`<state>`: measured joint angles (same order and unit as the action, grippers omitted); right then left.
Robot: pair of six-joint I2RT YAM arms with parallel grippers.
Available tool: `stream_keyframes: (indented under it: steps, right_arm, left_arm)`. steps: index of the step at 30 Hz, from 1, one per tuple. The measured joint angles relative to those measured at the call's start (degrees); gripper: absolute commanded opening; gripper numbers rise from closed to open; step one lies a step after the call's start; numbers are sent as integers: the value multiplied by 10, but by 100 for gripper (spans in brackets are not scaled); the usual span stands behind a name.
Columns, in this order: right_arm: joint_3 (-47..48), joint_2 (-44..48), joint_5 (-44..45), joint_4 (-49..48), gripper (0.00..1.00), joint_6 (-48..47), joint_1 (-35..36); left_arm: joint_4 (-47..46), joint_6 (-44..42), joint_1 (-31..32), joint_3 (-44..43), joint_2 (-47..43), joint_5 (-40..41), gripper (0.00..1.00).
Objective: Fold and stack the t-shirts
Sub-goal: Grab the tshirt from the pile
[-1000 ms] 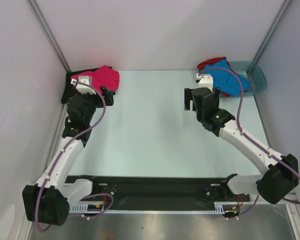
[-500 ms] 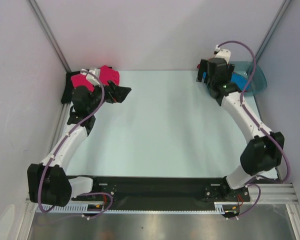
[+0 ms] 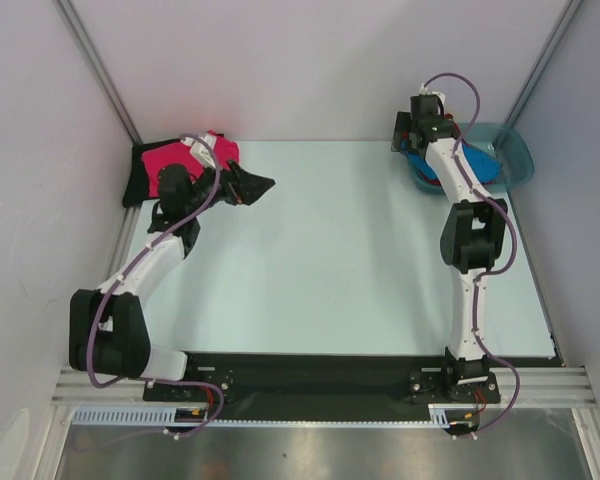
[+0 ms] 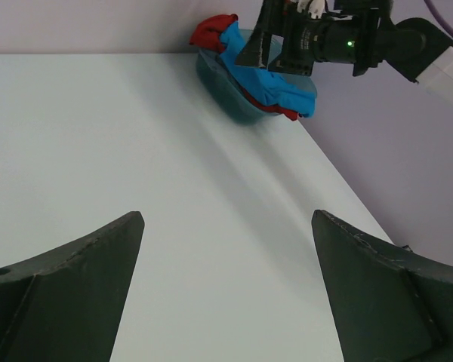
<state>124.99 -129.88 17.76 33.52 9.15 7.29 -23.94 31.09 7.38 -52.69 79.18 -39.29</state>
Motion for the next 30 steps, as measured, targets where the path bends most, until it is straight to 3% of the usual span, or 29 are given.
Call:
stream_keyframes:
  steps: [4, 9, 10, 12, 13, 14, 17, 18, 19, 20, 22, 27, 30]
  right_arm:
    - [45, -48, -7, 21, 97, -5, -8]
    - [52, -59, -7, 22, 65, -13, -16]
    - [52, -59, -7, 20, 48, -14, -17]
    - [52, -59, -7, 15, 25, -16, -18]
    - [50, -59, -8, 11, 8, -15, -18]
    - [44, -58, -8, 1, 5, -15, -18]
    - [17, -52, -11, -20, 5, -13, -18]
    - [14, -52, -12, -23, 9, -12, -18]
    - [10, -52, -14, -24, 38, -12, -18]
    - [8, -52, -16, -25, 56, -10, -18]
    - [8, -52, -23, -28, 79, -10, -18]
    - [7, -52, -37, -37, 84, -12, -17]
    - [7, -52, -38, -40, 78, -13, -17]
  left_arm:
    - [5, -1, 0, -16, 23, -9, 100]
    - [18, -7, 4, -19, 29, -8, 100]
    - [19, -8, 5, -20, 30, -8, 100]
    - [23, -11, 5, -23, 33, -8, 100]
    - [23, -11, 6, -24, 34, -8, 100]
    - [24, -11, 6, -24, 35, -8, 100]
    - [26, -12, 9, -25, 37, -8, 100]
    - [27, -12, 10, -25, 37, -8, 100]
    - [27, -12, 11, -25, 37, -8, 100]
    - [28, -12, 12, -25, 37, -8, 100]
    - [31, -16, 13, -25, 37, -6, 100]
    - [40, -22, 13, -25, 37, 1, 100]
    - [40, -23, 13, -25, 37, 1, 100]
